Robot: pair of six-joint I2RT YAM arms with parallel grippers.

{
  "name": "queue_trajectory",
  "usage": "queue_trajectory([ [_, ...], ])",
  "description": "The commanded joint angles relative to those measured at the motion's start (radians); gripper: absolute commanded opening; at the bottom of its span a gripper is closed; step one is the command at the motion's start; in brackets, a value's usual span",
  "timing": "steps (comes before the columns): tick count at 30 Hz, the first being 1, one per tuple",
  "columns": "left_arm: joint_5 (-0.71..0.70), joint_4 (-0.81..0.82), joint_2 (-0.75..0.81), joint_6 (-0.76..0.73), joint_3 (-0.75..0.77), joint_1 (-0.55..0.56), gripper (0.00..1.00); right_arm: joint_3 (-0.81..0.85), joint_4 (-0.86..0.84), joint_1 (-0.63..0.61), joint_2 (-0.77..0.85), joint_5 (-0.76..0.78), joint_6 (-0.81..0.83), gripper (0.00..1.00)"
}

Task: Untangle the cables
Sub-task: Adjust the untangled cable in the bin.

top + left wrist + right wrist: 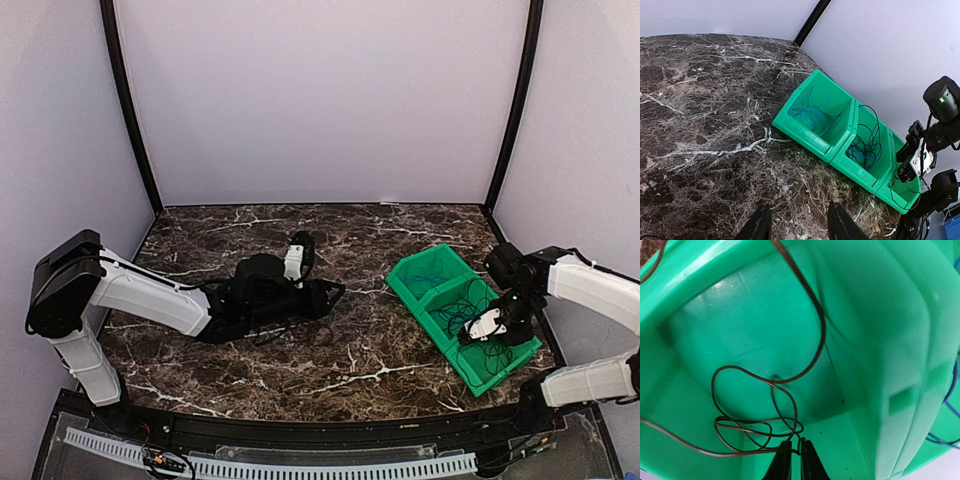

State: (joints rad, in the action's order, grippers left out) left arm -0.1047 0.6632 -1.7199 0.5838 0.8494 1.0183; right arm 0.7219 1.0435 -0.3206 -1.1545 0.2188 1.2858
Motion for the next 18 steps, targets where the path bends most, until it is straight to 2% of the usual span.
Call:
queue_trajectory([
  [1,0.013,0.003,0.035,-0.022,-0.005,-0.007,0.41,-0.009,-0.019,0.004,0.061,0.003,-0.007,0.16],
  [3,0.008,-0.027,0.045,-0.042,0.004,-0.008,0.42,0.031,-0.003,0.007,0.079,0.004,-0.005,0.32],
  [7,-0.005,-0.122,0.069,-0.088,0.023,-0.008,0.44,0.139,0.080,0.008,0.097,-0.038,-0.001,0.49],
  [13,-0.036,-0.292,0.107,-0.155,0.060,-0.009,0.45,0.193,0.146,-0.018,0.107,-0.138,-0.022,0.53],
  [18,-0.138,-0.505,0.126,-0.172,0.114,-0.010,0.50,0.207,0.206,-0.160,0.084,-0.309,-0.117,0.53],
])
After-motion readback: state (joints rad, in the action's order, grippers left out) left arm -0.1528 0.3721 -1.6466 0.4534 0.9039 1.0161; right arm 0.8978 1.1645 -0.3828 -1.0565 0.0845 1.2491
